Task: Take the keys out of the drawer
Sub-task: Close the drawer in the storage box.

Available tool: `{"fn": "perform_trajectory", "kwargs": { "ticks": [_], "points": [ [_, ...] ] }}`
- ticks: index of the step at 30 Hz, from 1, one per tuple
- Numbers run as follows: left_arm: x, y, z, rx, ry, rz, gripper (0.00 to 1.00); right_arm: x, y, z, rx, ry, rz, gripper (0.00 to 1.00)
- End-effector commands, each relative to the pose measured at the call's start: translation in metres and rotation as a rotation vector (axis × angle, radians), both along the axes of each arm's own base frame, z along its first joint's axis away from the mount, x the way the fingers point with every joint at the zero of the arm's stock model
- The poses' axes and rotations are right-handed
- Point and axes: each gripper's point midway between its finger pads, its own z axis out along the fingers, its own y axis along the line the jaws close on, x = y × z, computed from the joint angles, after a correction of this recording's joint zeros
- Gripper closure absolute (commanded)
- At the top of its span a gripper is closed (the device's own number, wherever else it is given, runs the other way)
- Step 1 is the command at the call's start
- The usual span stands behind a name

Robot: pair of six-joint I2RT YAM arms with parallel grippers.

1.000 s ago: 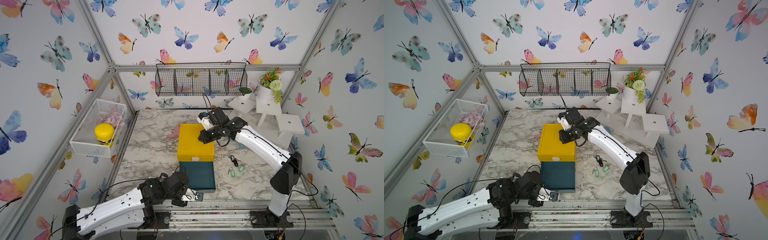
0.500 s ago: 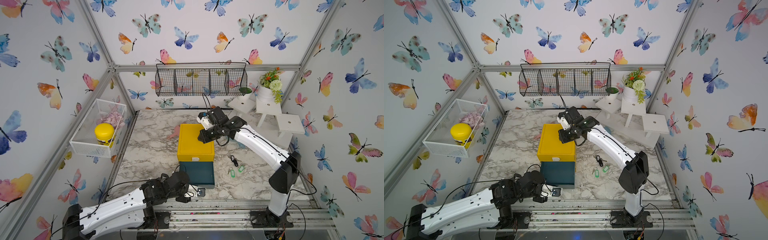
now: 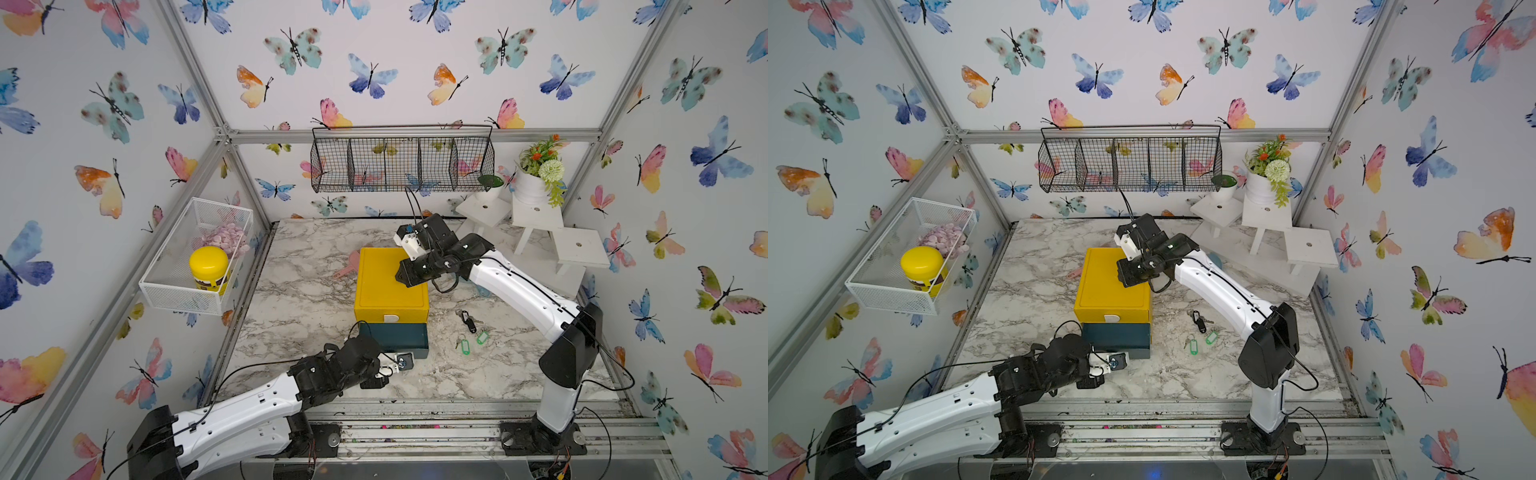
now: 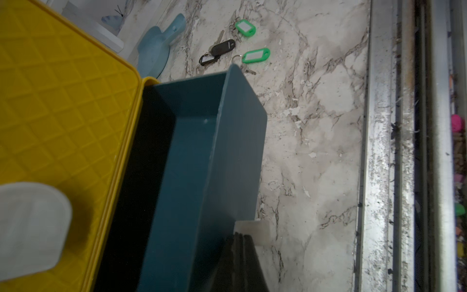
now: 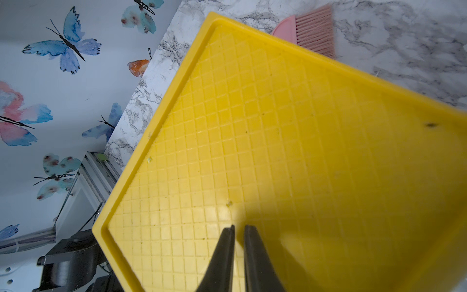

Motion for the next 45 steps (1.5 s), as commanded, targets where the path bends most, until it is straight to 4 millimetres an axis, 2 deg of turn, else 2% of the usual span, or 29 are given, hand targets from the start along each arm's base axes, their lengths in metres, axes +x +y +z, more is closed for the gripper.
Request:
{"fn": "perform_trajectory", "kwargs": {
  "ticks": [1, 7, 11, 16, 27, 29, 31, 36, 39, 41, 45],
  "points": [
    [0.024, -0.001, 0.013, -0.07, -0.043, 0.102, 1.0, -0.017, -0.016, -0.051, -0.147, 0.131, -0.009, 0.87],
    [0.045, 0.002, 0.01, -0.072, -0.047, 0.18, 0.97, -0.017, -0.017, -0.049, -0.147, 0.128, -0.013, 0.88],
    [0.053, -0.001, 0.012, -0.101, -0.071, 0.205, 0.84, -0.018, -0.017, -0.05, -0.147, 0.131, -0.014, 0.89],
    [0.063, 0.001, 0.014, -0.134, -0.11, 0.258, 0.74, -0.017, -0.015, -0.049, -0.142, 0.126, -0.015, 0.89],
    [0.077, 0.01, 0.016, -0.142, -0.145, 0.351, 0.7, -0.016, -0.013, -0.05, -0.139, 0.128, -0.006, 0.89],
    [0.073, 0.01, 0.02, -0.149, -0.142, 0.334, 0.7, -0.015, -0.012, -0.049, -0.137, 0.122, -0.004, 0.89],
    [0.061, 0.01, 0.022, -0.162, -0.131, 0.271, 0.7, -0.013, -0.01, -0.049, -0.136, 0.118, -0.002, 0.89],
    [-0.003, -0.001, 0.02, -0.204, -0.081, -0.094, 0.6, -0.013, -0.008, -0.05, -0.13, 0.119, 0.005, 0.89],
    [-0.024, 0.0, 0.009, -0.236, -0.088, -0.202, 0.5, -0.013, -0.007, -0.052, -0.128, 0.125, 0.01, 0.89],
    [-0.029, 0.001, -0.001, -0.215, -0.076, -0.227, 0.48, -0.013, -0.006, -0.052, -0.128, 0.125, 0.012, 0.87],
    [-0.016, 0.003, -0.017, -0.139, -0.054, -0.166, 0.48, -0.013, -0.006, -0.052, -0.132, 0.124, 0.017, 0.86]
  ]
}}
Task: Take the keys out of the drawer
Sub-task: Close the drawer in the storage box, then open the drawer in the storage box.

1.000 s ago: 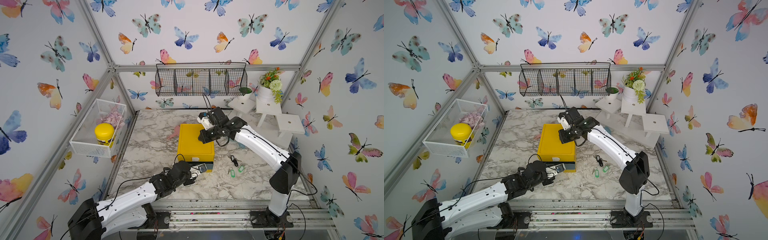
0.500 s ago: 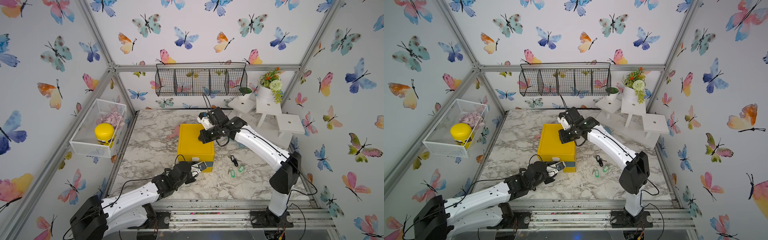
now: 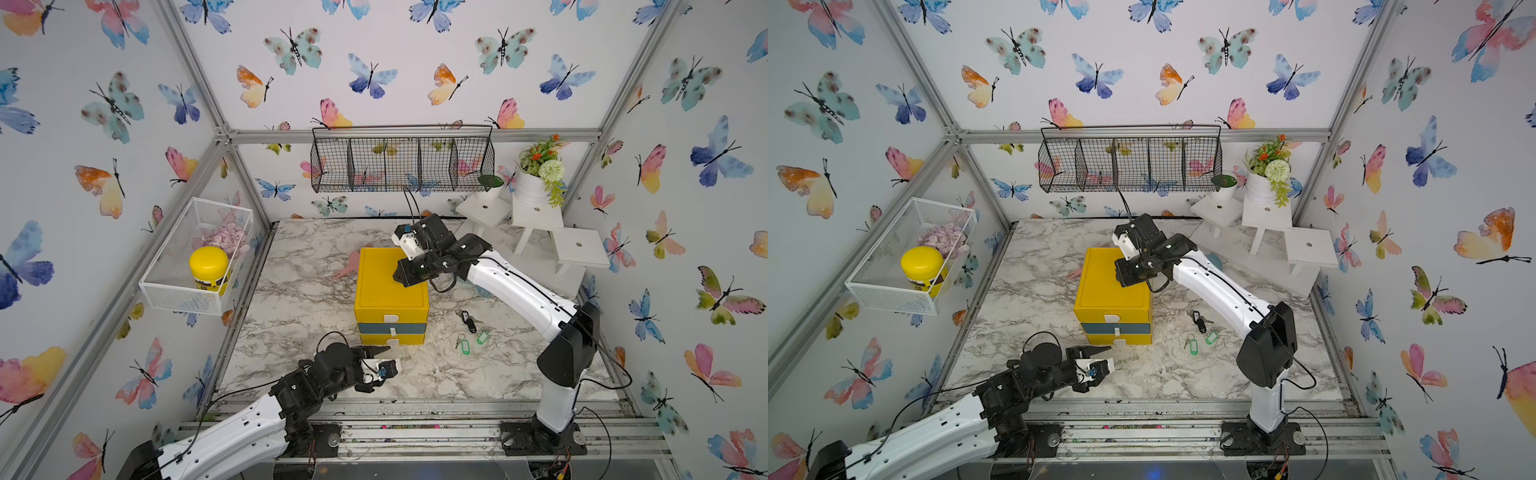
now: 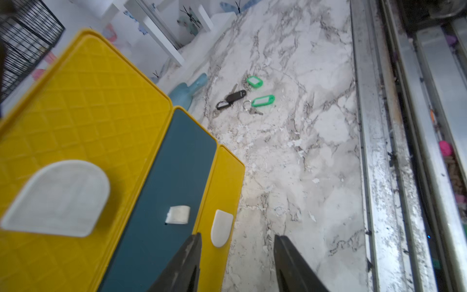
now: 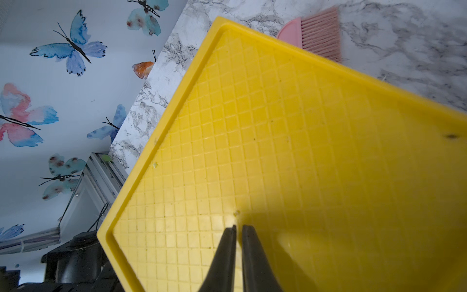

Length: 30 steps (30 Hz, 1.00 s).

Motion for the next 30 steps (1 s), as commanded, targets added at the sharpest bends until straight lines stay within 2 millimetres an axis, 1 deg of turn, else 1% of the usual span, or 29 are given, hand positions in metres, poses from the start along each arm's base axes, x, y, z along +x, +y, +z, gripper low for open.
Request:
{"fn": "perform_trajectory", "kwargs": {
  "ticks": [1, 5, 9, 12, 15, 17, 23, 27, 30],
  "points": [
    [0.004, -0.003, -0.011, 0.065, 0.019, -0.008, 0.49, -0.014, -0.013, -0.053, -0.148, 0.126, 0.006, 0.86],
    [0.016, -0.008, -0.023, 0.113, 0.013, 0.021, 0.51, -0.015, -0.012, -0.055, -0.15, 0.133, 0.014, 0.85],
    [0.027, -0.019, -0.026, 0.117, 0.032, 0.032, 0.52, -0.015, -0.011, -0.053, -0.146, 0.135, 0.016, 0.85],
    [0.035, -0.021, -0.028, 0.109, 0.047, 0.073, 0.52, -0.014, -0.01, -0.05, -0.139, 0.127, 0.014, 0.85],
    [0.043, -0.018, -0.029, 0.106, 0.044, 0.114, 0.52, -0.016, -0.013, -0.053, -0.146, 0.134, 0.013, 0.82],
    [0.046, -0.016, -0.029, 0.101, 0.048, 0.134, 0.51, -0.018, -0.014, -0.055, -0.15, 0.142, 0.011, 0.82],
    [0.059, -0.008, -0.04, 0.137, 0.068, 0.194, 0.5, -0.022, -0.017, -0.059, -0.149, 0.159, 0.005, 0.79],
    [0.063, -0.008, -0.047, 0.162, 0.087, 0.212, 0.49, -0.023, -0.018, -0.059, -0.148, 0.157, 0.002, 0.79],
    [0.068, -0.01, -0.047, 0.159, 0.085, 0.223, 0.49, -0.023, -0.017, -0.058, -0.144, 0.16, 0.001, 0.79]
  ]
}}
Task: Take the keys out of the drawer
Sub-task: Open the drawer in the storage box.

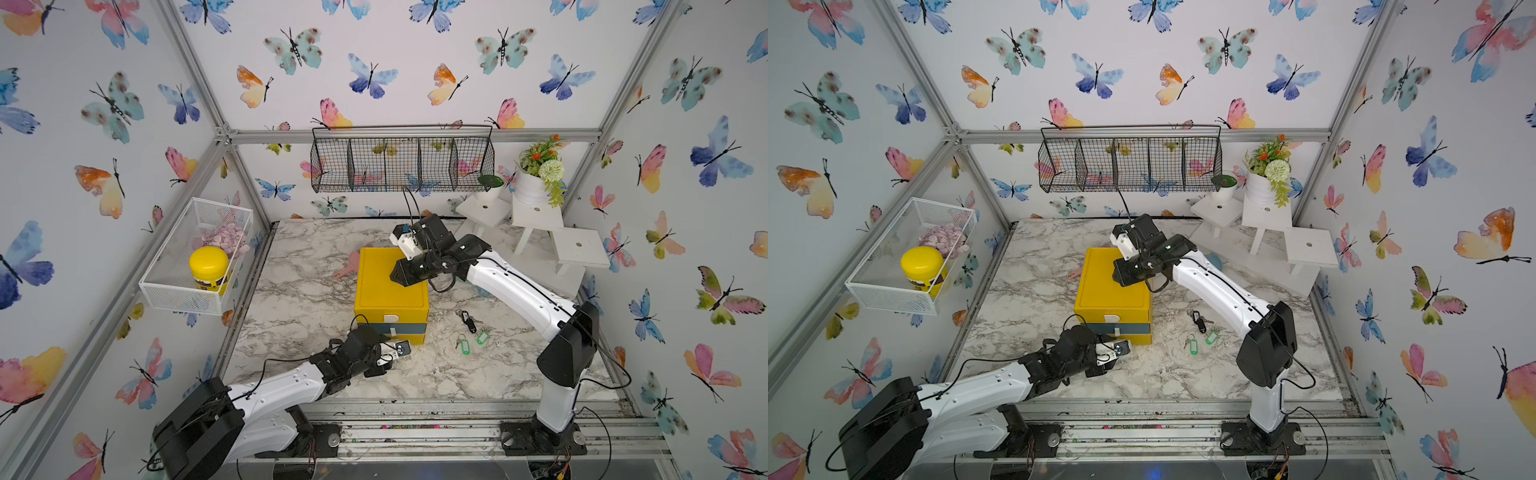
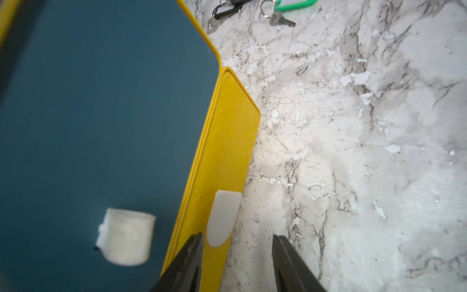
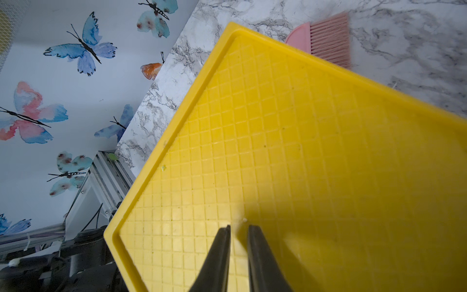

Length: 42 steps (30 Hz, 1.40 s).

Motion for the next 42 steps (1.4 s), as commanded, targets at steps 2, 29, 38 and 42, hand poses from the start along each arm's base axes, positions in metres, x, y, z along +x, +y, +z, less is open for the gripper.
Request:
{"fn": "perform_trajectory", "kwargs": {
  "ticks": [2, 29, 38, 42],
  "points": [
    [0.012, -0.005, 0.009, -0.034, -0.024, 0.038, 0.49, -0.022, -0.021, -0.058, -0.167, 0.156, -0.014, 0.79],
    [-0.002, 0.005, -0.032, 0.103, 0.13, 0.025, 0.49, -0.026, -0.019, -0.064, -0.178, 0.194, 0.003, 0.59],
    [-0.028, 0.015, -0.033, 0.125, 0.228, -0.009, 0.5, -0.03, -0.02, -0.066, -0.18, 0.204, 0.015, 0.59],
    [-0.044, 0.016, -0.029, 0.133, 0.27, -0.058, 0.5, -0.032, -0.023, -0.066, -0.193, 0.206, 0.022, 0.59]
  ]
}}
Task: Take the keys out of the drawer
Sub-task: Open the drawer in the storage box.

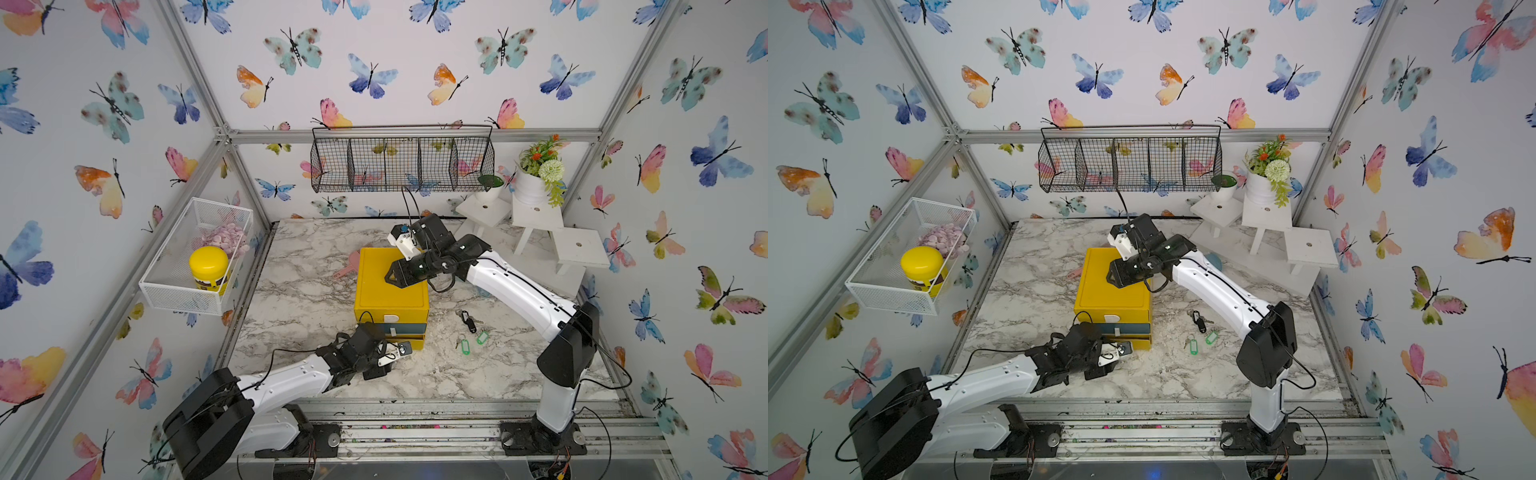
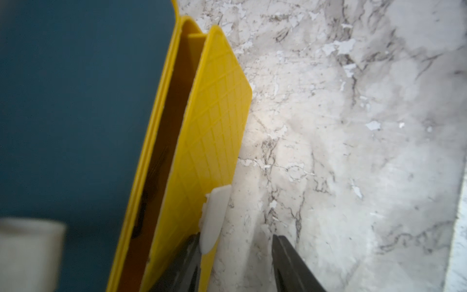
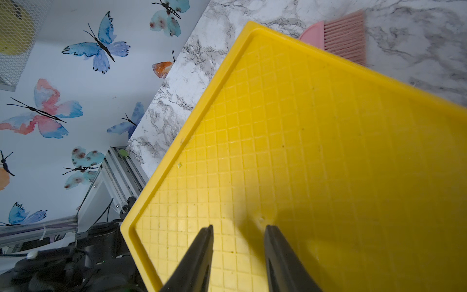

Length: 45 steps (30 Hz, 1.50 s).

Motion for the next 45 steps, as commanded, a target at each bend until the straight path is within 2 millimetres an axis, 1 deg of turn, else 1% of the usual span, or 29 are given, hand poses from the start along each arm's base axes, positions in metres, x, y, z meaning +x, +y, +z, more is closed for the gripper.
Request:
{"fn": "perform_trajectory", "kwargs": {
  "ticks": [1, 6, 9, 12, 14, 20, 24, 27, 30, 31, 33, 36, 39, 42, 45],
  "points": [
    [-0.032, 0.008, -0.01, 0.052, 0.117, -0.068, 0.5, -0.027, -0.028, -0.071, -0.219, 0.188, 0.001, 0.59],
    [-0.062, 0.007, -0.014, 0.127, 0.141, -0.161, 0.5, -0.033, -0.032, -0.074, -0.229, 0.204, 0.022, 0.59],
    [-0.077, 0.009, -0.016, 0.151, 0.168, -0.183, 0.5, -0.037, -0.035, -0.075, -0.241, 0.204, 0.033, 0.59],
    [-0.086, 0.009, -0.01, 0.147, 0.178, -0.196, 0.5, -0.04, -0.039, -0.074, -0.248, 0.199, 0.034, 0.59],
    [-0.089, 0.006, -0.001, 0.127, 0.165, -0.203, 0.5, -0.042, -0.04, -0.072, -0.242, 0.193, 0.033, 0.59],
    [-0.089, 0.0, 0.039, 0.047, 0.123, -0.221, 0.46, -0.041, -0.037, -0.065, -0.208, 0.174, 0.019, 0.59],
    [-0.09, -0.005, 0.069, -0.006, 0.091, -0.247, 0.45, -0.035, -0.031, -0.051, -0.177, 0.141, 0.004, 0.59],
    [-0.085, -0.01, 0.091, -0.067, 0.049, -0.235, 0.44, -0.031, -0.028, -0.042, -0.157, 0.121, 0.0, 0.58],
    [-0.084, -0.013, 0.101, -0.097, 0.028, -0.242, 0.44, -0.03, -0.028, -0.041, -0.156, 0.114, -0.002, 0.58],
    [-0.082, -0.013, 0.102, -0.097, 0.017, -0.235, 0.44, -0.03, -0.028, -0.041, -0.156, 0.112, -0.003, 0.58],
    [-0.077, -0.01, 0.095, -0.069, 0.006, -0.216, 0.44, -0.031, -0.029, -0.041, -0.152, 0.112, -0.007, 0.58],
    [-0.072, -0.002, 0.073, 0.01, 0.02, -0.209, 0.44, -0.03, -0.029, -0.038, -0.142, 0.103, -0.017, 0.58],
    [-0.064, 0.004, 0.056, 0.073, 0.036, -0.182, 0.44, -0.028, -0.03, -0.037, -0.143, 0.096, -0.028, 0.58],
    [-0.062, 0.007, 0.043, 0.098, 0.078, -0.17, 0.44, -0.028, -0.03, -0.038, -0.144, 0.098, -0.036, 0.58],
    [-0.062, 0.008, 0.034, 0.113, 0.101, -0.169, 0.45, -0.027, -0.03, -0.039, -0.141, 0.102, -0.044, 0.58]
  ]
}}
